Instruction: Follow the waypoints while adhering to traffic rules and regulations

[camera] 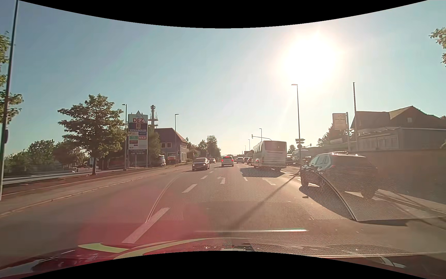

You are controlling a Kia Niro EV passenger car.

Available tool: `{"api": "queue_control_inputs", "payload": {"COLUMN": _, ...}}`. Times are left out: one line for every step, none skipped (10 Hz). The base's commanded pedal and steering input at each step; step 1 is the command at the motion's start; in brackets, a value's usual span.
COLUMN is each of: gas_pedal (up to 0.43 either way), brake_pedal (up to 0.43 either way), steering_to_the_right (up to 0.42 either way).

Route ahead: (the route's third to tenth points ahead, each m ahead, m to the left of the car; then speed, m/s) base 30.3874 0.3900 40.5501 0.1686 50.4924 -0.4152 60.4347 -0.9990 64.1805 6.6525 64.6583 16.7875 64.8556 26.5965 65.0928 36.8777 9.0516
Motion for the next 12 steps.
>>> {"api": "queue_control_inputs", "payload": {"gas_pedal": 0.0, "brake_pedal": 0.159, "steering_to_the_right": -0.004}}
{"api": "queue_control_inputs", "payload": {"gas_pedal": 0.0, "brake_pedal": 0.159, "steering_to_the_right": -0.004}}
{"api": "queue_control_inputs", "payload": {"gas_pedal": 0.0, "brake_pedal": 0.165, "steering_to_the_right": -0.004}}
{"api": "queue_control_inputs", "payload": {"gas_pedal": 0.0, "brake_pedal": 0.165, "steering_to_the_right": -0.005}}
{"api": "queue_control_inputs", "payload": {"gas_pedal": 0.0, "brake_pedal": 0.165, "steering_to_the_right": -0.004}}
{"api": "queue_control_inputs", "payload": {"gas_pedal": 0.0, "brake_pedal": 0.165, "steering_to_the_right": -0.004}}
{"api": "queue_control_inputs", "payload": {"gas_pedal": 0.0, "brake_pedal": 0.159, "steering_to_the_right": -0.004}}
{"api": "queue_control_inputs", "payload": {"gas_pedal": 0.0, "brake_pedal": 0.11, "steering_to_the_right": -0.004}}
{"api": "queue_control_inputs", "payload": {"gas_pedal": 0.0, "brake_pedal": 0.061, "steering_to_the_right": -0.003}}
{"api": "queue_control_inputs", "payload": {"gas_pedal": 0.0, "brake_pedal": 0.049, "steering_to_the_right": 0.002}}
{"api": "queue_control_inputs", "payload": {"gas_pedal": 0.0, "brake_pedal": 0.043, "steering_to_the_right": 0.006}}
{"api": "queue_control_inputs", "payload": {"gas_pedal": 0.0, "brake_pedal": 0.037, "steering_to_the_right": 0.008}}
